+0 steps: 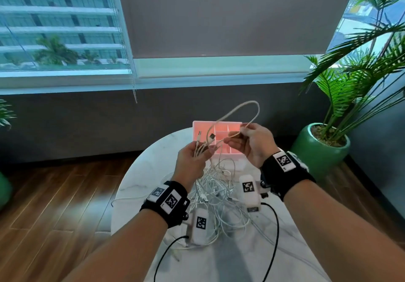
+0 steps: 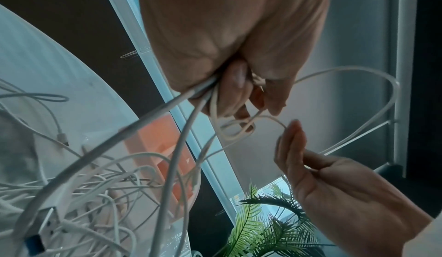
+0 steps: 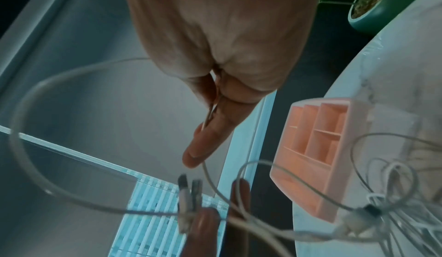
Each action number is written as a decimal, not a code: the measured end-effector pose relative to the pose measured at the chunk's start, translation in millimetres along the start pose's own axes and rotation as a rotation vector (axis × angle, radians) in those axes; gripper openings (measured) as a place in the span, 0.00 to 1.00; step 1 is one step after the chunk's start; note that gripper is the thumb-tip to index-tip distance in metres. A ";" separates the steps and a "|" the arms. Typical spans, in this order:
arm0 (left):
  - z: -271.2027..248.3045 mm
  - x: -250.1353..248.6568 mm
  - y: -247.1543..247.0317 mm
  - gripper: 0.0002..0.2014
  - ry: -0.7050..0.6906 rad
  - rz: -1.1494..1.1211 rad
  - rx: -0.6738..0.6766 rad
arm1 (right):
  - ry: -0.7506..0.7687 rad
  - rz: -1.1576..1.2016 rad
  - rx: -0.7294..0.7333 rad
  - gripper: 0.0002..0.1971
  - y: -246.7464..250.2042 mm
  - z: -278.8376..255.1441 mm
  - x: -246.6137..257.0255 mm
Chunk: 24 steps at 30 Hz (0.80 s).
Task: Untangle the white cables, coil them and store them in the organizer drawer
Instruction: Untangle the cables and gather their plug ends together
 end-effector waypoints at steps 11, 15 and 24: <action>-2.1 18.5 7.4 0.11 0.027 0.195 -0.026 | 0.070 0.194 -0.080 0.01 5.0 3.9 25.0; -3.3 17.3 8.9 0.08 0.098 0.181 0.003 | 0.147 0.086 -0.059 0.07 15.3 8.3 27.6; -10.5 22.3 4.4 0.05 0.142 0.221 0.047 | 0.193 -0.447 -0.022 0.12 12.0 10.6 -37.1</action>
Point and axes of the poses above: each hand's wrist, its own z-axis towards the middle knuckle, its own y-axis out of the back of the hand, x = y × z, the point moved 4 cm from there along z, towards the middle knuckle, and after that the axes turned 13 degrees about -z, right-handed, at the moved point
